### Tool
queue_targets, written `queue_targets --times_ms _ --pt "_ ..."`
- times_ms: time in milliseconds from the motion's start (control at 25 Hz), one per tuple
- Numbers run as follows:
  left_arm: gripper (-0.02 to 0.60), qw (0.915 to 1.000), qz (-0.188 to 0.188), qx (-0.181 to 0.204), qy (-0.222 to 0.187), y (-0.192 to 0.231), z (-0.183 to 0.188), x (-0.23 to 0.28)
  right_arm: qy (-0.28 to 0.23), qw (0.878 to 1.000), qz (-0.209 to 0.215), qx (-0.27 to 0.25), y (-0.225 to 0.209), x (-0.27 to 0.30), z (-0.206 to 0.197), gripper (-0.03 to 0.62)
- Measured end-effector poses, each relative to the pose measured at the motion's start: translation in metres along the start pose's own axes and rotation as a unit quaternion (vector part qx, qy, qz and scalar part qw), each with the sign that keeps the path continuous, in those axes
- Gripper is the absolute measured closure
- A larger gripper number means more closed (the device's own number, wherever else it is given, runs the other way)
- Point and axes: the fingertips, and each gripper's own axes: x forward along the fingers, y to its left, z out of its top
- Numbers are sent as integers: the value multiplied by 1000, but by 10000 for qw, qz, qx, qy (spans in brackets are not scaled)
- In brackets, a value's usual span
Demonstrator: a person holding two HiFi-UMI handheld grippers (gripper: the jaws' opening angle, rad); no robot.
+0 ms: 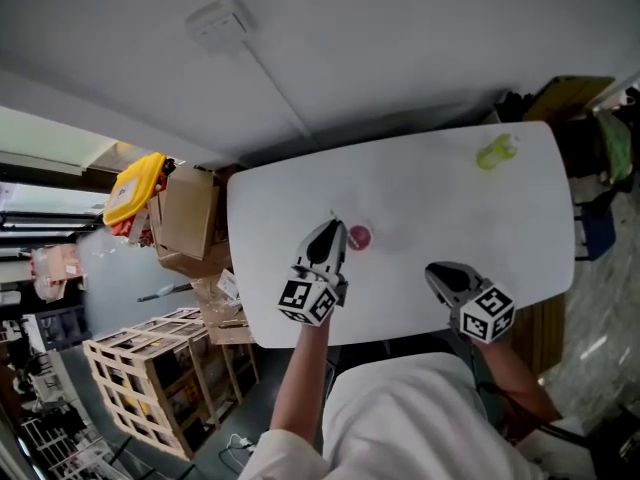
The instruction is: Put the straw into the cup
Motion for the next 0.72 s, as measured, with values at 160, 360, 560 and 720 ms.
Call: queue_targets --times_ms 160,360,560,720 --pt "558 9999 27 -102 11 13 -17 12 111 9999 -78 -14 -4 -1 -9 543" --pt "558 9996 78 -207 175 26 -45 19 205 9997 -146 61 -4 10 -19 543" --pt "558 9990 161 -291 303 30 -69 21 303 9995 -35 -29 7 25 -25 543" --pt "558 9986 260 -319 331 37 -79 18 373 9993 26 -89 15 29 -30 543"
